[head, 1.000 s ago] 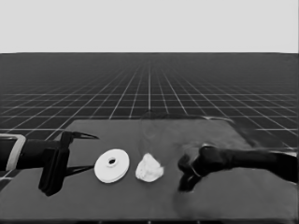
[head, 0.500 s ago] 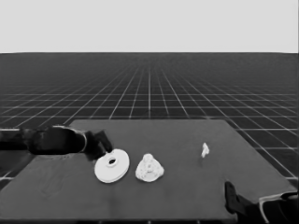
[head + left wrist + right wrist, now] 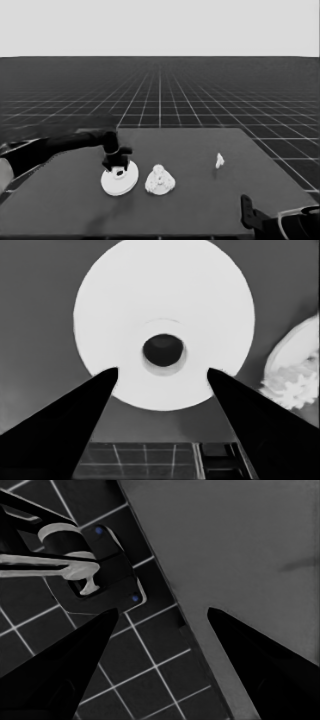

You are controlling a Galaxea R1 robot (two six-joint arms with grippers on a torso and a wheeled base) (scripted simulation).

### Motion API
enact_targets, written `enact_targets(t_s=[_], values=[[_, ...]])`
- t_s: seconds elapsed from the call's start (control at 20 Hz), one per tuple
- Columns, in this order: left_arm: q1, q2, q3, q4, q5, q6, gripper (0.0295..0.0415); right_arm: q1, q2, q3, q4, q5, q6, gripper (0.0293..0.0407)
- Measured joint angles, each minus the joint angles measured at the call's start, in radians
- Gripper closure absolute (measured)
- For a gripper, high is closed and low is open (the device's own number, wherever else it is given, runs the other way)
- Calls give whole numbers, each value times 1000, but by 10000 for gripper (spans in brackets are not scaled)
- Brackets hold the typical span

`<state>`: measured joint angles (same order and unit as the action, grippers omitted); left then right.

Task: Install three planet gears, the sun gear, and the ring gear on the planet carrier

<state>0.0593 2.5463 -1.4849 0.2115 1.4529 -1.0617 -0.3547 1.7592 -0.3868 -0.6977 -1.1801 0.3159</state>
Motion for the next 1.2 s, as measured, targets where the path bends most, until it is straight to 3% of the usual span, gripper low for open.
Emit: enact_targets(t_s=[0.15,0.4,0.45,0.9,1.0,1.2], values=[[55,20,-52,39,-34,21,326,0,0,0,0,0,0,315],[66,26,-66,47,-42,26,326,0,0,0,0,0,0,315],[66,26,-66,47,-42,27,361,0,0,0,0,0,0,315],[66,26,-67,47,-43,27,362,0,0,0,0,0,0,315],[-54,-12,30,-54,32,-15,362,0,0,0,0,0,0,315],[-122,-18,44,-111,61,-21,362,0,0,0,0,0,0,315]])
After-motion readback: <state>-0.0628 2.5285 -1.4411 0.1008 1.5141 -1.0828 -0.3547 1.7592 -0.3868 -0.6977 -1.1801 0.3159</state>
